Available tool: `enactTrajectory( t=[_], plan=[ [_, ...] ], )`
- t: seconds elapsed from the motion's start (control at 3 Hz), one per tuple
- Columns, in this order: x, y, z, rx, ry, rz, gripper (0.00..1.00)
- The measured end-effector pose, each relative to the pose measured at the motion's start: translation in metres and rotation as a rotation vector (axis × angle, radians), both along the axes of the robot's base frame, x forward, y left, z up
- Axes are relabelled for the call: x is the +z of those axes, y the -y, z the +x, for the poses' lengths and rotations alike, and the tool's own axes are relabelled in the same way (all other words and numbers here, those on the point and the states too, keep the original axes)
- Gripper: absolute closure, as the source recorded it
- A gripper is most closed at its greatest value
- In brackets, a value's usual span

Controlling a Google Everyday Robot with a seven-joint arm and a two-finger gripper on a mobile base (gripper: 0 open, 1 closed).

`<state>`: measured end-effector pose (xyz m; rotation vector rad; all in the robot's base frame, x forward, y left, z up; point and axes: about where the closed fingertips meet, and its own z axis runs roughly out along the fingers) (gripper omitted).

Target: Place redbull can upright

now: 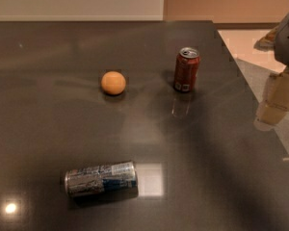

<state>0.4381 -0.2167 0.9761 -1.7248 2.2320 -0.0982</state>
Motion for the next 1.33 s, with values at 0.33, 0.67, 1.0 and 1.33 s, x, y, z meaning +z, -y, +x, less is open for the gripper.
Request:
enactTrajectory(
  t=[0.33, 0.67, 1.0, 1.33],
  plan=[
    [0.001, -0.002, 0.001, 0.004, 0.003, 0.000, 0.00],
    [-0.002, -0.030, 0.001, 0.099, -0.021, -0.010, 0.00],
    [-0.013, -0.068, -0.002, 0.183, -0.053, -0.021, 0.00],
    [-0.033, -0.114, -0.012, 0.261, -0.097, -0.029, 0.00]
  ],
)
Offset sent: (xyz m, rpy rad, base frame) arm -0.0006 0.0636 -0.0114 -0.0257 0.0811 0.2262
